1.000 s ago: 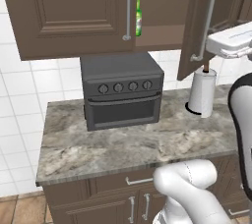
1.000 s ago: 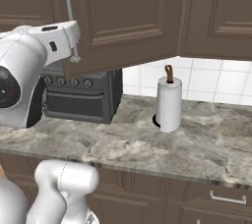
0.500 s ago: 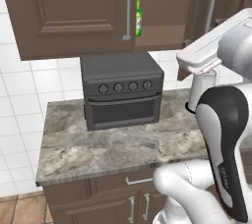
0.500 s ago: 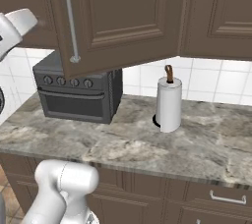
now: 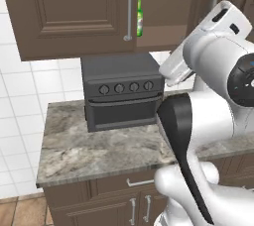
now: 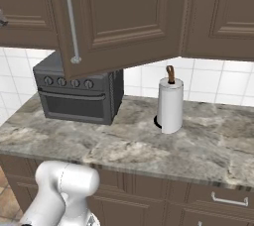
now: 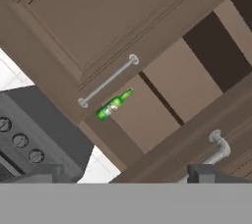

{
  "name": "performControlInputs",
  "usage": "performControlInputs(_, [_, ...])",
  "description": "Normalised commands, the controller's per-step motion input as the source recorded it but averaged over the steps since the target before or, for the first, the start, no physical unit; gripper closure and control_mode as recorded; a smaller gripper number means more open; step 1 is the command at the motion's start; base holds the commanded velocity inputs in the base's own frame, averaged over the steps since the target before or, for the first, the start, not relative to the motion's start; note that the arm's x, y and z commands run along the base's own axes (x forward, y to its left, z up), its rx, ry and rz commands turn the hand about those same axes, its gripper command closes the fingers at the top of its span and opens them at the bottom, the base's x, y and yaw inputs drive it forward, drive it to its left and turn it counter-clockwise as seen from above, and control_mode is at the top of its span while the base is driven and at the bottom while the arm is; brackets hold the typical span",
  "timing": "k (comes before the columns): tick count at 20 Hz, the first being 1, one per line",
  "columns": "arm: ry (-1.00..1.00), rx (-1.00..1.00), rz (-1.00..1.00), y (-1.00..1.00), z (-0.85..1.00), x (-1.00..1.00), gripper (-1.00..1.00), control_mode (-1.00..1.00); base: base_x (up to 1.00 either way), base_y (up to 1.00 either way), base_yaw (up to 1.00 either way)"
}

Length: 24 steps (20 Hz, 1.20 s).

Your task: Open the cabinet directly in front. Then move the beer and the mug to the dining counter with the candle on it.

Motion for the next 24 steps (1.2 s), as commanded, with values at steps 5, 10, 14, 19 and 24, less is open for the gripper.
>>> performControlInputs(5, [0.26, -0.34, -0.28, 0.00, -0.17, 0.12, -1.00, -1.00, 0.00, 0.00, 0.00])
performControlInputs(10, [0.14, -0.31, -0.20, 0.00, -0.15, 0.26, -1.00, -1.00, 0.00, 0.00, 0.00])
performControlInputs(14, [0.06, -0.26, -0.09, 0.00, -0.19, 0.43, -1.00, -1.00, 0.00, 0.00, 0.00])
performControlInputs(19, [0.01, -0.17, -0.01, -0.07, -0.24, 0.52, -1.00, -1.00, 0.00, 0.00, 0.00])
performControlInputs(24, [0.00, -0.06, 0.00, -0.29, -0.12, 0.40, -1.00, -1.00, 0.00, 0.00, 0.00])
